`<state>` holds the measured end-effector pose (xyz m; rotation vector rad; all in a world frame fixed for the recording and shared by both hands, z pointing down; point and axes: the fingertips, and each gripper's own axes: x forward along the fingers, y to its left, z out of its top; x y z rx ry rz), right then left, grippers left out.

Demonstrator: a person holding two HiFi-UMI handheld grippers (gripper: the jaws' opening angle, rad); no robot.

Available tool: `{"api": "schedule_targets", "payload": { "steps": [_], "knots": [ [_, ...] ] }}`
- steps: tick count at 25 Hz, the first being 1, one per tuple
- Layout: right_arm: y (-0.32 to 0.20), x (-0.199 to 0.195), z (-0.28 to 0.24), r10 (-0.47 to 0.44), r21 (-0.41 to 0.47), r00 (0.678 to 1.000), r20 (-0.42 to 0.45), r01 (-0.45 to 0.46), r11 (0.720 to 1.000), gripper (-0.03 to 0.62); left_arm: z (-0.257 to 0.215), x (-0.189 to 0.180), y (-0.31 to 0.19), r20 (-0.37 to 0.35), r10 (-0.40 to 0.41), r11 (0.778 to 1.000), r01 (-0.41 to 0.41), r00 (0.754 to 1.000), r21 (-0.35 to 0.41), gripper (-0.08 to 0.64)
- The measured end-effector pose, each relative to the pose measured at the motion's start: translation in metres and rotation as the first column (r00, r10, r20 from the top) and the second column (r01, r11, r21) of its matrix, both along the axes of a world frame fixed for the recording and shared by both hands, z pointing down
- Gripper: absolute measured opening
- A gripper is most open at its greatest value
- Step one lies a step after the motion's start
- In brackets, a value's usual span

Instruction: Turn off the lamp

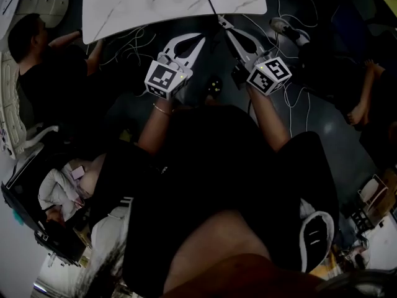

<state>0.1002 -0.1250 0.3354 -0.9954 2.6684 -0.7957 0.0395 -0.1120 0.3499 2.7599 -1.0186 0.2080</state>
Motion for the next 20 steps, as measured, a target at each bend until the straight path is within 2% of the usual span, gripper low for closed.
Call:
{"api": "schedule_targets", "payload": {
  "steps": [10,20],
  "knots": [
    [0.004,0.010,-0.029,0.013,0.051,1.000,0.003,-0.014,0.999,0.000,-0.023,0.006,0.003,0.025,0.027,0.998,-0.029,0.999,0.057,0.006],
    [0.011,0.013,-0.058,-0.006,0.110,1.000,0.026,0.003,0.994,0.000,-0.035,0.012,0.008,0.017,0.029,0.996,-0.030,0.999,0.087,0.006]
  ]
}}
